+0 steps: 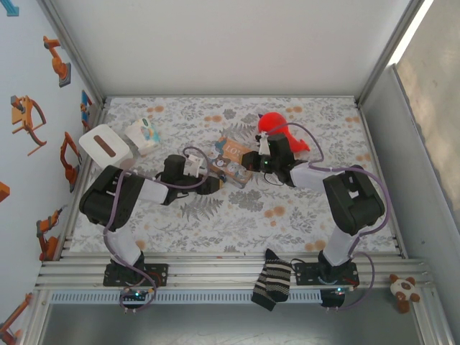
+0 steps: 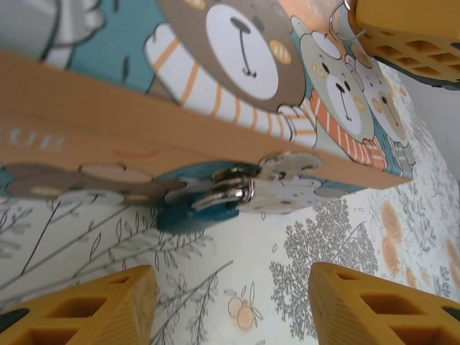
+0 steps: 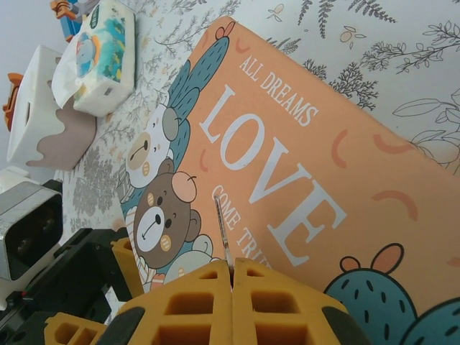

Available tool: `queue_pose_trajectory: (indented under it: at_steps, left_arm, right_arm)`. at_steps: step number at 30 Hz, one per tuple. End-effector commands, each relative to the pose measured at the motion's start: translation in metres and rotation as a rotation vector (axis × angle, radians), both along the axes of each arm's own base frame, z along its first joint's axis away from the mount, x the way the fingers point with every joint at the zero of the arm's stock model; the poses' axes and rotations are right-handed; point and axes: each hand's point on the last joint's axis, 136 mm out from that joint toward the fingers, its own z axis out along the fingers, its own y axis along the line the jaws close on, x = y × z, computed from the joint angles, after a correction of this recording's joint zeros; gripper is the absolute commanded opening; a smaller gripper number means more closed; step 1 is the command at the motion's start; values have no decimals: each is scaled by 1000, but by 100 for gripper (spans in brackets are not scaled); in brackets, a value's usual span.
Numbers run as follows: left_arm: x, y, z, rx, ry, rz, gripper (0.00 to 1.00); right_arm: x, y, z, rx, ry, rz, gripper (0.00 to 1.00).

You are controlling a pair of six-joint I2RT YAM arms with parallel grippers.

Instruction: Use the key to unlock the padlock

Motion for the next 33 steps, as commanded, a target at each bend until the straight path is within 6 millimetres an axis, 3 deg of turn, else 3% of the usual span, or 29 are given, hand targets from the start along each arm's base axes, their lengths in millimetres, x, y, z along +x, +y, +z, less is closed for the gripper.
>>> queue_pose_trajectory:
  at_steps: [1, 12, 23, 33]
  left_arm:
    - [9, -7, 1, 20, -78, -31, 57]
    - [13, -15, -23, 134, -135, -88, 53]
    - [-2, -36, -24, 109, -84, -166, 51]
    - [-2, -43, -24, 99, -58, -157, 48]
  right_arm:
    - [-2, -9, -7, -66, 16, -23, 0]
    - [-2, -11, -7, -77, 15, -27, 0]
    - [-1, -10, -6, -76, 9, -26, 0]
    - [-1, -10, -5, -68, 4, -27, 0]
